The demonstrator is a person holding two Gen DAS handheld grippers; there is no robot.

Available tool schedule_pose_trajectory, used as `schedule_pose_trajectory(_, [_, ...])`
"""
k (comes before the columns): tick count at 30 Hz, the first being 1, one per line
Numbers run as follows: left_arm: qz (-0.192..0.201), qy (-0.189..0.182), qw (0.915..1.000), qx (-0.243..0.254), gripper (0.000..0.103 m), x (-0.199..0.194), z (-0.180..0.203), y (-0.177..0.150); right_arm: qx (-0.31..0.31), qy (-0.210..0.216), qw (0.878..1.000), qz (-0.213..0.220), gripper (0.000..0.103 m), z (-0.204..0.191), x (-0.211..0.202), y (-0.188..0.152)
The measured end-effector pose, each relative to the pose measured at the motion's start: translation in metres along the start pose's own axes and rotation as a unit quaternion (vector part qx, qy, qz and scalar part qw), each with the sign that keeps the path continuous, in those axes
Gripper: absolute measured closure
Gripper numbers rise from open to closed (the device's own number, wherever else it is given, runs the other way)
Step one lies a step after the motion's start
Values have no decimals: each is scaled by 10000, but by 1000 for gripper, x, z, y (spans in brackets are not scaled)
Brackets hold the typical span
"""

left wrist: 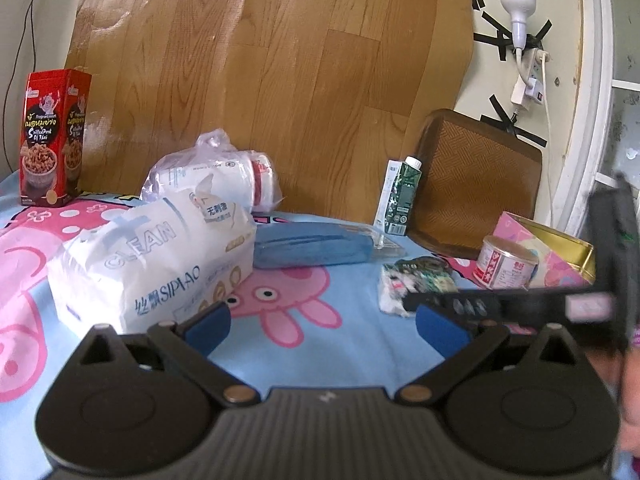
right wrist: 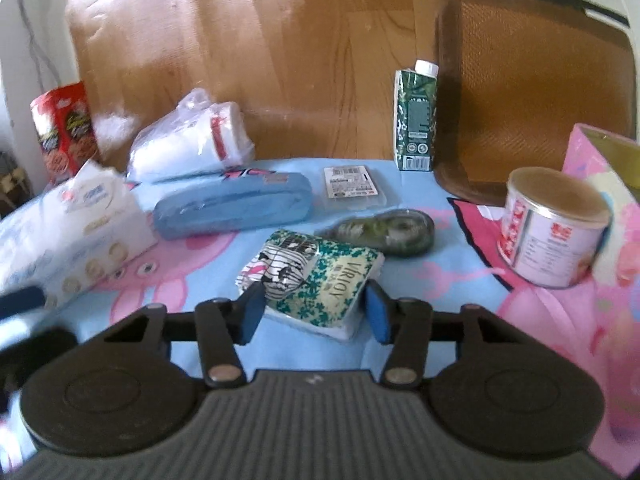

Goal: Organize soft objects
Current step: 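Move both grippers toward the green-patterned tissue packet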

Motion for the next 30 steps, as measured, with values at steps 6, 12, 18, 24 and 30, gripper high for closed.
schedule_pose_trajectory(6, [-37, 3, 10000, 27, 1, 1, 1, -1, -116, 415, 9991, -37, 47, -3, -46, -35])
schedule_pose_trajectory(12, [-132, -36, 9999, 52, 1, 3, 2, -1, 77, 852, 9963, 29, 46, -4, -76, -63])
schedule_pose_trajectory(18, [-195, -46, 9998, 53, 1, 5, 3, -1, -137, 677, 9975, 171, 42, -14, -75, -71])
schedule_pose_trajectory(24, [-228, -71, 9997, 55, 1, 7, 2, -2, -177, 649, 9976, 183, 41, -14, -75, -71])
schedule_pose_trajectory(30, [-248, -85, 9996, 56, 1, 8, 2, -1, -124, 590, 9979, 225, 38, -13, -75, -74])
Point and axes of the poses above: each gripper's, at about its wrist camera, not at the fingertips, and x roughly the way its jaws point, z to its right, y to its top, the point moved 2 cm from there along x, roughly the way its jaws point, and after that the axes turned 6 degrees about -z, right-handed, at the moved point
